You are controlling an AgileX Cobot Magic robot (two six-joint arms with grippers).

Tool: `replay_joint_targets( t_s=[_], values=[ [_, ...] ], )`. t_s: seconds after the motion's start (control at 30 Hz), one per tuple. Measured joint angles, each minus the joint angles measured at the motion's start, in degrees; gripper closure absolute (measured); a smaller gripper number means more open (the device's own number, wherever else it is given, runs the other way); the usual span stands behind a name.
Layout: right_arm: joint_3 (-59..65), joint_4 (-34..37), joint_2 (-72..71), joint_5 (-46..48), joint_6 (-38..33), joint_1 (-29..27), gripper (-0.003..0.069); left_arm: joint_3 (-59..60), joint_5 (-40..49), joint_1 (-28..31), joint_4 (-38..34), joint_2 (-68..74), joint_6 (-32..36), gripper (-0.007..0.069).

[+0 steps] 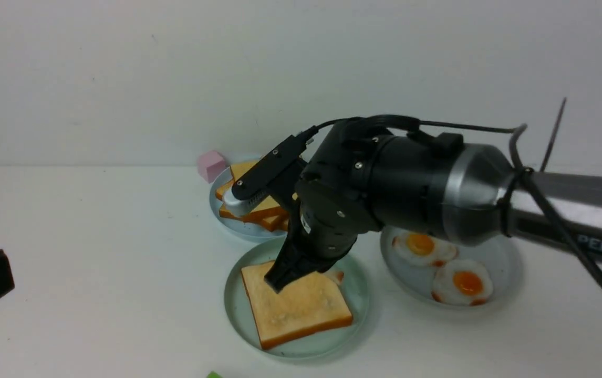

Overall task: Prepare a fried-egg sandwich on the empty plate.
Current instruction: Use the right arm to place the fried egg on the slice of bread in the middle

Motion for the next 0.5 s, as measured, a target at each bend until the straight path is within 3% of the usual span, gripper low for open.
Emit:
replay_joint_targets(
  t_s=[0.5],
  values=[
    [-4.57, -0.05, 5.63, -0.11, 0.43, 0.04, 0.0588, 0.0, 0.0, 0.0, 0.13, 0.0, 0.0, 0.0636]
  ],
)
